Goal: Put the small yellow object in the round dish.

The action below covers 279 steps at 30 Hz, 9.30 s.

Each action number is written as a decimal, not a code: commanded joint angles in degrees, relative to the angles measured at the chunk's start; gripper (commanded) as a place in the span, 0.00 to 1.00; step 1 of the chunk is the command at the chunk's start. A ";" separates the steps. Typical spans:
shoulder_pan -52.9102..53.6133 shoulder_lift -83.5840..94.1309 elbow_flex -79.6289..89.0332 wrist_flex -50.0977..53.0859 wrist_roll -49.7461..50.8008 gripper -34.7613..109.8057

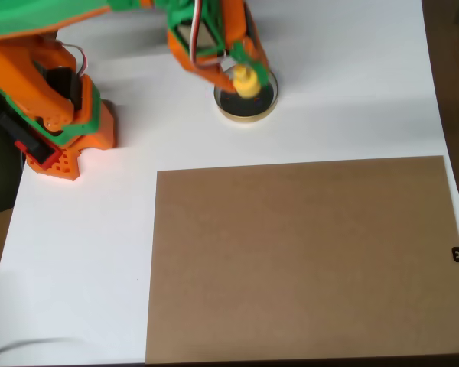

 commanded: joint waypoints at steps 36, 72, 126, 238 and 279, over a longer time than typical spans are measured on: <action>-8.79 -0.35 16.61 -17.58 -2.11 0.33; 55.81 23.38 15.21 -15.82 -22.15 0.41; 79.89 81.04 69.26 -28.48 -2.46 0.29; 80.42 81.04 69.61 -29.53 -2.11 0.26; 80.42 81.04 69.61 -29.53 -2.11 0.26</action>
